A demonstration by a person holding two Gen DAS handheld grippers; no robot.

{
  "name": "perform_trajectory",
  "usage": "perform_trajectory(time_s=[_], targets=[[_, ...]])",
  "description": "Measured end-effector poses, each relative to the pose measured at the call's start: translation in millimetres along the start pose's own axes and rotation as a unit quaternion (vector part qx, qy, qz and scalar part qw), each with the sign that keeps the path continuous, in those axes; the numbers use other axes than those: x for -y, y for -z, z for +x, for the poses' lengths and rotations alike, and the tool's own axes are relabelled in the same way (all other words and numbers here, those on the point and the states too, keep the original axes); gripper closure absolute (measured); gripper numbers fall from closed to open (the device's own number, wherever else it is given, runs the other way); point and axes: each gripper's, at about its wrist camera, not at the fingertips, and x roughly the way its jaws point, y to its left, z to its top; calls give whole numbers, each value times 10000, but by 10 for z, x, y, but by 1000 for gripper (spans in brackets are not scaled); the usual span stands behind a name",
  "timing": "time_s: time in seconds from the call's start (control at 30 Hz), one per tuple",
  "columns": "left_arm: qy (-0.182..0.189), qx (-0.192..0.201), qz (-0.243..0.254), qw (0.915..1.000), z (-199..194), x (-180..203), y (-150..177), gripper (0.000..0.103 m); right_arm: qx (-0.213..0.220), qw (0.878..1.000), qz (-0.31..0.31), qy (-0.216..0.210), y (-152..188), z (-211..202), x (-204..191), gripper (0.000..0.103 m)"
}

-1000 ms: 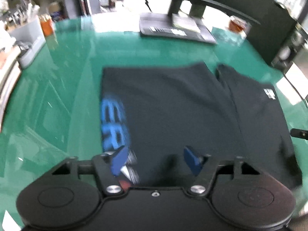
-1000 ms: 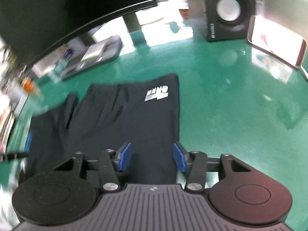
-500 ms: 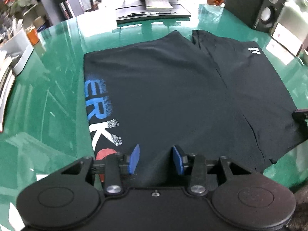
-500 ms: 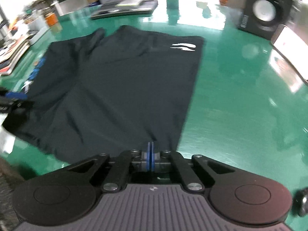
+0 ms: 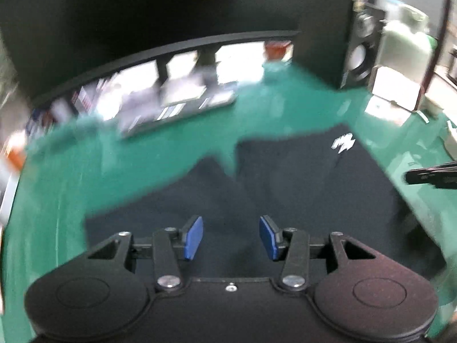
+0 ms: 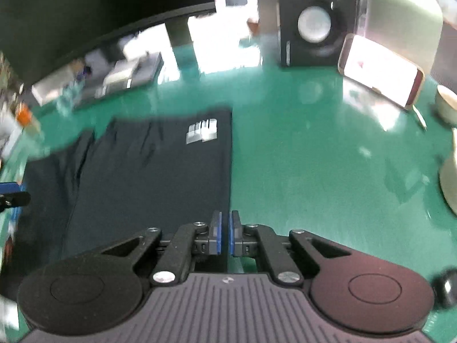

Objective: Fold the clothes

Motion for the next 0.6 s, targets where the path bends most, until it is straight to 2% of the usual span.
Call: perform_trajectory(time_s=[0.17, 0.23, 0.47, 0.6], targets=[[139, 81, 595, 9981, 382, 296, -333, 59, 216, 9997, 26, 115, -277, 387, -106, 100], [191, -6, 749, 9970, 572, 372, -430, 59, 286, 9995, -1, 129, -331, 468, -117, 100], [372, -279, 847, 9953, 896, 411, -446, 57, 427, 9987, -240, 102, -516, 707, -145, 100], [409, -406, 805, 9951, 1019, 395, -399, 54, 258, 9987, -425, 90, -522, 814, -172, 100]])
